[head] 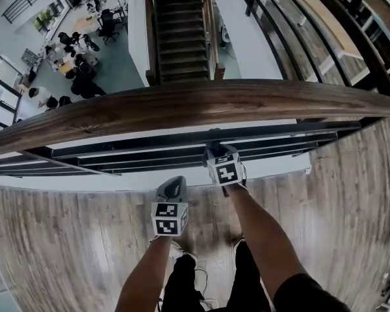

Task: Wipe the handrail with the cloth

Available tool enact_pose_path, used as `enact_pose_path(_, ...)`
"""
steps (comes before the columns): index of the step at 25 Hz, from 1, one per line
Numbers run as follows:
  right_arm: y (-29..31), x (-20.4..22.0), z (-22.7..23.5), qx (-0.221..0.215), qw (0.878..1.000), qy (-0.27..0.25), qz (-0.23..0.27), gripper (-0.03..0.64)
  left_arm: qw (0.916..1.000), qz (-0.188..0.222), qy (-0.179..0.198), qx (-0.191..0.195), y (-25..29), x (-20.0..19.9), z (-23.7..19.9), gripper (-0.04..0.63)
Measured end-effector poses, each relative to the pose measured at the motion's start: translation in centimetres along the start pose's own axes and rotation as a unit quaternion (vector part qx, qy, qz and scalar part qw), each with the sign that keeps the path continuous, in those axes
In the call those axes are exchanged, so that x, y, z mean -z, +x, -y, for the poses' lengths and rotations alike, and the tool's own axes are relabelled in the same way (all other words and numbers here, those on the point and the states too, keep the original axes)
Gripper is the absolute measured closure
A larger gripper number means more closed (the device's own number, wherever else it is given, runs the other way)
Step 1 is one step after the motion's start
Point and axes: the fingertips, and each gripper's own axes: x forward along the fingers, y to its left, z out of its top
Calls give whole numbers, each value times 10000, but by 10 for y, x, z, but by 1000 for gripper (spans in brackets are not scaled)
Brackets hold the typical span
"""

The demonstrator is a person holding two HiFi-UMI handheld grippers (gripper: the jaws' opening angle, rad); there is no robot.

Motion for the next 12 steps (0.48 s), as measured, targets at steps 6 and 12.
enact_pose_path(6, -19, 17, 64, 179, 9997, 169, 11, 509, 9996, -76, 166, 208, 28, -5, 50, 592)
enact_pose_path(12, -42, 41, 141, 416, 9987, 276, 67, 509, 9984, -168, 326, 423, 62, -3, 107, 592)
